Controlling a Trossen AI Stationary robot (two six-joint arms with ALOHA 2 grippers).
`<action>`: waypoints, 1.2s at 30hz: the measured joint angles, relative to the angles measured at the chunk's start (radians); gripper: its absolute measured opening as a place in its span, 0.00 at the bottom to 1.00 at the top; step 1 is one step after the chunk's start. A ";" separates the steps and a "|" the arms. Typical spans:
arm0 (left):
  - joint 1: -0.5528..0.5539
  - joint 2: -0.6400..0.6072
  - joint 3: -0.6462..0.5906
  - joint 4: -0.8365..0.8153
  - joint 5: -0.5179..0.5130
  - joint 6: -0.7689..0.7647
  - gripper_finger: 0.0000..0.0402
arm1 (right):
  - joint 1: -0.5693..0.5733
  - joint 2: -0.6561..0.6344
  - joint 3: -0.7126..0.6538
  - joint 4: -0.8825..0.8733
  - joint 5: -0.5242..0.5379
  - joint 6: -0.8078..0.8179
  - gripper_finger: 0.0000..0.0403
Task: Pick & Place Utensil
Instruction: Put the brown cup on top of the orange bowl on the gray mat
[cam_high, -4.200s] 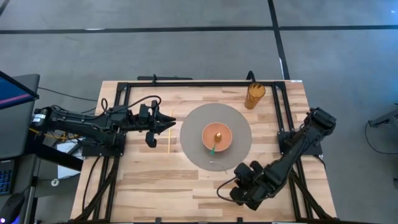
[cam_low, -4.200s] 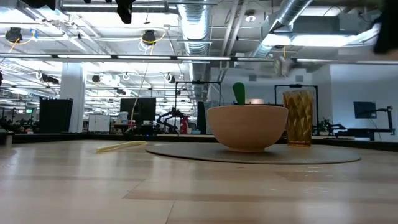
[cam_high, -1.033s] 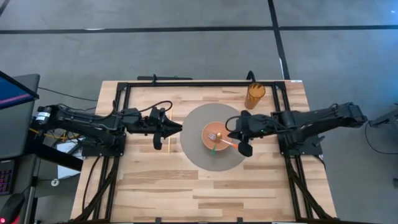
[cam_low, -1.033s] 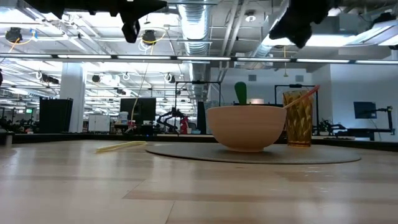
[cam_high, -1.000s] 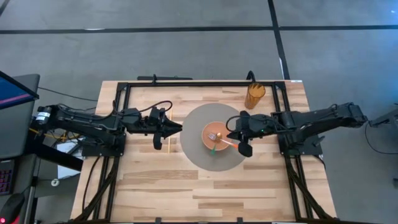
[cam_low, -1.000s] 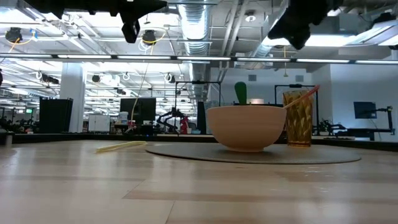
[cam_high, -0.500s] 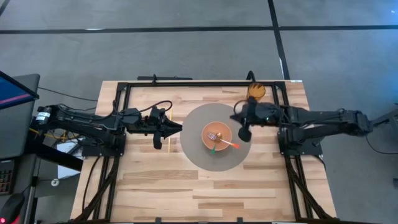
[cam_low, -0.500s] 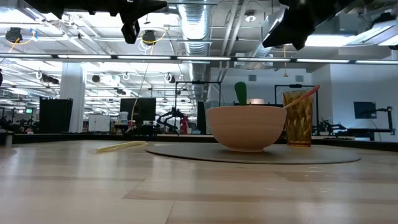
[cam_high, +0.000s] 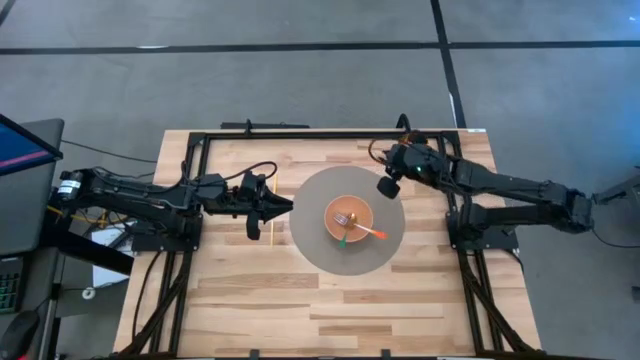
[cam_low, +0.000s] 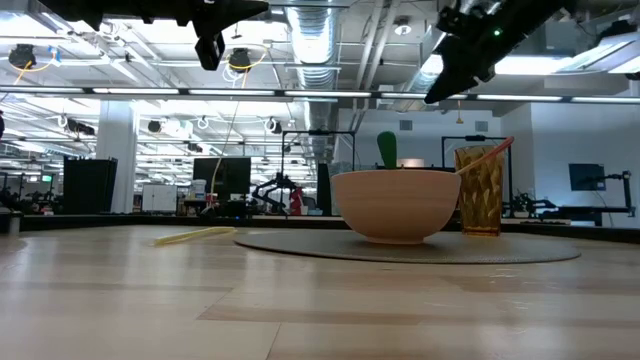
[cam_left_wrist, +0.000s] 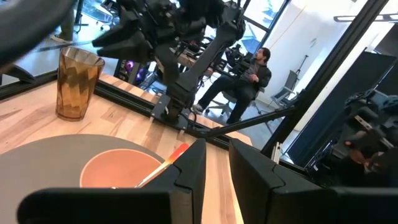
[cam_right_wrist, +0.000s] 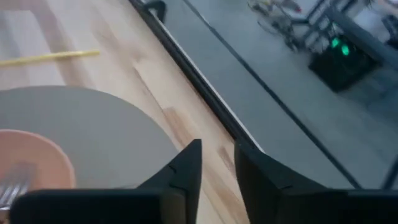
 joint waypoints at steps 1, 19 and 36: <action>0.000 0.000 0.000 0.000 0.000 0.000 0.18 | -0.019 0.018 0.026 -0.030 0.000 0.022 0.23; 0.000 0.000 0.000 0.000 -0.052 0.037 0.18 | -0.207 0.438 0.414 -0.693 -0.118 0.359 0.28; 0.000 0.000 0.000 0.000 -0.052 0.026 0.18 | -0.187 0.527 0.550 -0.776 -0.048 0.390 0.28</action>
